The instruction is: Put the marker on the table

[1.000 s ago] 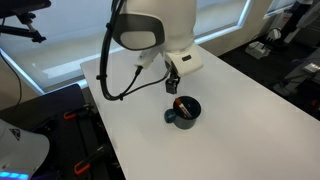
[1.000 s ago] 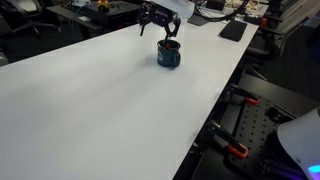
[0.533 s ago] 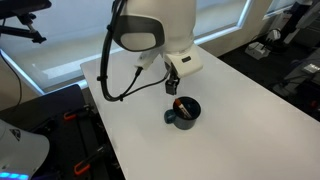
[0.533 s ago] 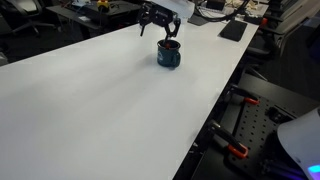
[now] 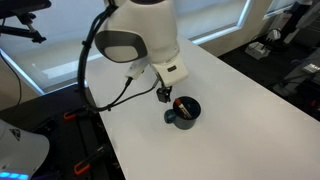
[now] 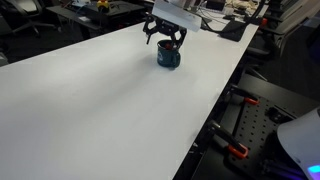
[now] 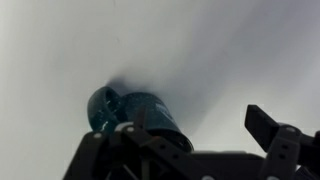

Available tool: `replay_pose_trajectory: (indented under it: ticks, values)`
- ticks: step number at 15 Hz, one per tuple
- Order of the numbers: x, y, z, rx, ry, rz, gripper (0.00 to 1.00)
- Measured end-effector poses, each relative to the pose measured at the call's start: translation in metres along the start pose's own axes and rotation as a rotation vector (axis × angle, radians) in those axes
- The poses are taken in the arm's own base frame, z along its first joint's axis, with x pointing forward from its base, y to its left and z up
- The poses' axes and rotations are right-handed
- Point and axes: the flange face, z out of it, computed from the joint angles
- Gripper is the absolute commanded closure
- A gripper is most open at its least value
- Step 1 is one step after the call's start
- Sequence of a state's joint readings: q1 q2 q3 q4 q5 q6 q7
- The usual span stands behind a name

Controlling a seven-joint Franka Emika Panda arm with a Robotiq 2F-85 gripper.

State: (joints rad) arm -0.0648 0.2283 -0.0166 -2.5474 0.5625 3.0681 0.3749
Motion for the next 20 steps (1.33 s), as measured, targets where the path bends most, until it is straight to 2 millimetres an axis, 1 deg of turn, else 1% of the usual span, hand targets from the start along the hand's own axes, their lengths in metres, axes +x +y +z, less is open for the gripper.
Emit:
replay_pose_trajectory:
  ticks: [2, 3, 4, 11, 14, 20]
  values:
    - [-0.024, 0.013, 0.003, -0.002, 0.052, -0.021, 0.0]
    - [-0.031, 0.017, 0.004, -0.004, 0.06, -0.03, 0.0]
    - [-0.034, 0.018, 0.004, -0.007, 0.059, -0.034, 0.0]
    - [-0.03, 0.018, 0.001, -0.001, 0.066, -0.028, 0.0]
    - [-0.023, 0.016, -0.004, 0.012, 0.077, -0.013, 0.0]
    - [-0.002, 0.02, -0.023, 0.044, 0.113, 0.034, 0.0]
